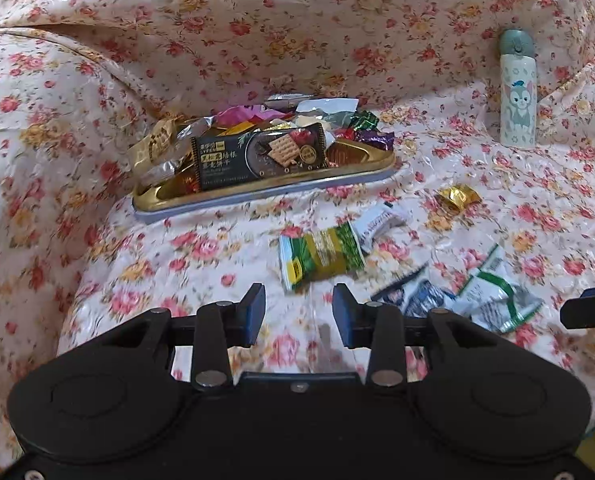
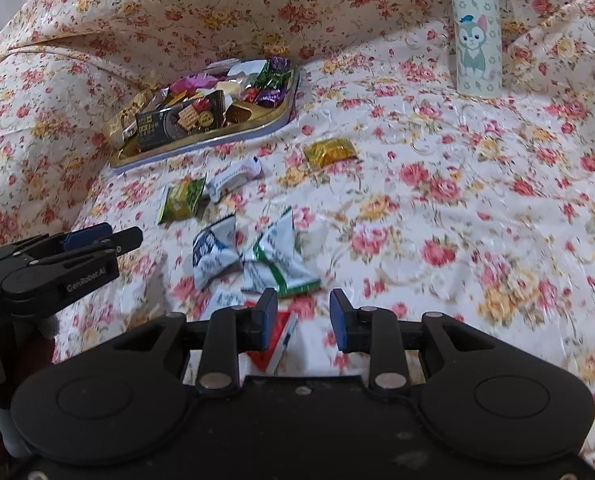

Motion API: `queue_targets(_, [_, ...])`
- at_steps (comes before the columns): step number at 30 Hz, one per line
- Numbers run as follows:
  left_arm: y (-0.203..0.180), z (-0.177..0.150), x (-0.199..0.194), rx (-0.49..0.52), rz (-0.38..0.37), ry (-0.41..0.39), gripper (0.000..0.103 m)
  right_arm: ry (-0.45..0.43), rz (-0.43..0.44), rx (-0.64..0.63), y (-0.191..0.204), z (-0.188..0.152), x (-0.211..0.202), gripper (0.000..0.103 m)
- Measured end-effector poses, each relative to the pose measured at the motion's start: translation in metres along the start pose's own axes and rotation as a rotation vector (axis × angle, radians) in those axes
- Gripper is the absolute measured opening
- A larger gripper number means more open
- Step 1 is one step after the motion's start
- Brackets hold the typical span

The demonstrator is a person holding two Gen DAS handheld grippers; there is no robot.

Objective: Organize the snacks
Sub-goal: 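Move both open tools back toward the remaining snacks on the sofa, then lower the left tool onto the green garlic packet while the right tool approaches the white-green wrapper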

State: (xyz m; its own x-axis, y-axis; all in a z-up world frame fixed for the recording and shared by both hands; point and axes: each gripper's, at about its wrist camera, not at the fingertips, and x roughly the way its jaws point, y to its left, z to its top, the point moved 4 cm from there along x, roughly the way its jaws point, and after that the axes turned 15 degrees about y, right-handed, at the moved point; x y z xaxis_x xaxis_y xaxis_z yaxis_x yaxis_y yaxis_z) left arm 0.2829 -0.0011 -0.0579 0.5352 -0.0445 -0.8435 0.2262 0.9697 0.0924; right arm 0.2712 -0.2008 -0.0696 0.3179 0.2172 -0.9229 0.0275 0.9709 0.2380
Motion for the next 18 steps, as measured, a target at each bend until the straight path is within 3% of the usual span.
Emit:
queue_targets(11, [0.014, 0.051, 0.025, -0.091, -0.014, -0.019, 0.048, 0.013, 0.002, -0.002, 0.003, 0.013, 0.016, 0.031])
queue_targets(18, [0.029, 0.070, 0.063, -0.152, -0.032, 0.091, 0.048, 0.015, -0.003, 0.008, -0.001, 0.014, 0.018, 0.031])
